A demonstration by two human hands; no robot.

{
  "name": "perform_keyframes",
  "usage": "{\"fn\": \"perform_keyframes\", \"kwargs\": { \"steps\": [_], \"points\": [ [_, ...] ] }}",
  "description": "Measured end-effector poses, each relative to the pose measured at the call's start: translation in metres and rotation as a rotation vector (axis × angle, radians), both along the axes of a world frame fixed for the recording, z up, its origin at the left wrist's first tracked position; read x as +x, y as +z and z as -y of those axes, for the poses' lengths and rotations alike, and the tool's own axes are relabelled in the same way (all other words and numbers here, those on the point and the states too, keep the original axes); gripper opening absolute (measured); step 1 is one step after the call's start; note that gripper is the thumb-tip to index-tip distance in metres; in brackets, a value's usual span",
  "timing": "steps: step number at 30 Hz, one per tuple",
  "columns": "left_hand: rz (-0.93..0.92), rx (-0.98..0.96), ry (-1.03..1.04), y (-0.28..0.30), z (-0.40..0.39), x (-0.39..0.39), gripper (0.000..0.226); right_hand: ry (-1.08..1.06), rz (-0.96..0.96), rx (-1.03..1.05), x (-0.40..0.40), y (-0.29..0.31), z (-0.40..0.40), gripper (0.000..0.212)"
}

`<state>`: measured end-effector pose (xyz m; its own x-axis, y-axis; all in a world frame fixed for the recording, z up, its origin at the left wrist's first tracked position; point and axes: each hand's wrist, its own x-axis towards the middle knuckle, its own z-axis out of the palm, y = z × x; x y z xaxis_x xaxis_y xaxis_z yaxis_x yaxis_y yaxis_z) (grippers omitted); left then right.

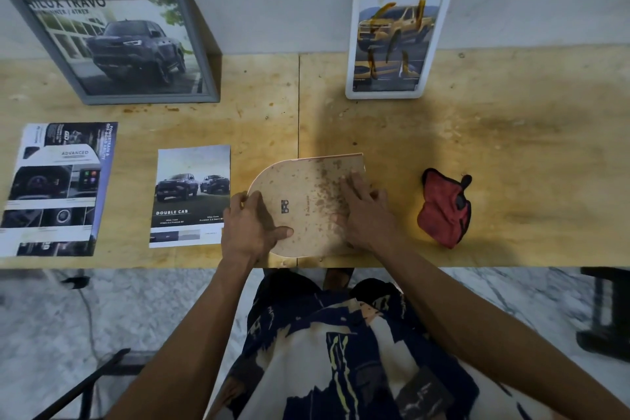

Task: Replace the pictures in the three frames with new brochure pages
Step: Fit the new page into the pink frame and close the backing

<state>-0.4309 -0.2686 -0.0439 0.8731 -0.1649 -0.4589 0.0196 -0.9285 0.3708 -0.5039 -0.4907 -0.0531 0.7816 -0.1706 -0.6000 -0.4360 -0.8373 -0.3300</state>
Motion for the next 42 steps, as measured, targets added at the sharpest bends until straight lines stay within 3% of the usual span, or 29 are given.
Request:
{"fn": "perform_keyframes", "kwargs": {
  "steps": [5, 10, 17, 26, 31, 36, 40, 42],
  "points": [
    [-0.005, -0.007, 0.011, 0.002, 0.001, 0.002, 0.105, 0.033, 0.088, 0.069, 0.005, 0.006, 0.015, 0.073],
    [0.017, -0.046, 0.032, 0.000, 0.004, 0.002, 0.115, -0.371, 0.282, 0.212, -0.009, -0.006, 0.022, 0.086],
    [-0.006, 0.009, 0.002, -0.001, 0.006, 0.004, 0.099, -0.129, 0.235, 0.146, -0.001, -0.013, 0.032, 0.082],
    [-0.041, 0.058, -0.037, 0.004, 0.006, 0.007, 0.097, -0.202, 0.194, 0.202, 0.004, -0.005, 0.033, 0.078],
    [-0.059, 0.092, -0.071, 0.013, 0.012, 0.004, 0.117, -0.299, 0.343, 0.281, -0.005, -0.003, 0.027, 0.053],
    [-0.043, 0.104, -0.055, 0.009, 0.016, -0.003, 0.118, -0.108, 0.147, 0.298, -0.018, -0.011, 0.039, 0.092],
    [-0.052, 0.160, -0.071, 0.008, 0.016, -0.006, 0.121, -0.320, 0.215, 0.506, -0.022, -0.011, 0.039, 0.079],
    [-0.045, 0.214, -0.107, 0.010, 0.015, -0.008, 0.121, -0.253, 0.264, 0.425, -0.024, -0.010, 0.037, 0.077]
  ]
}}
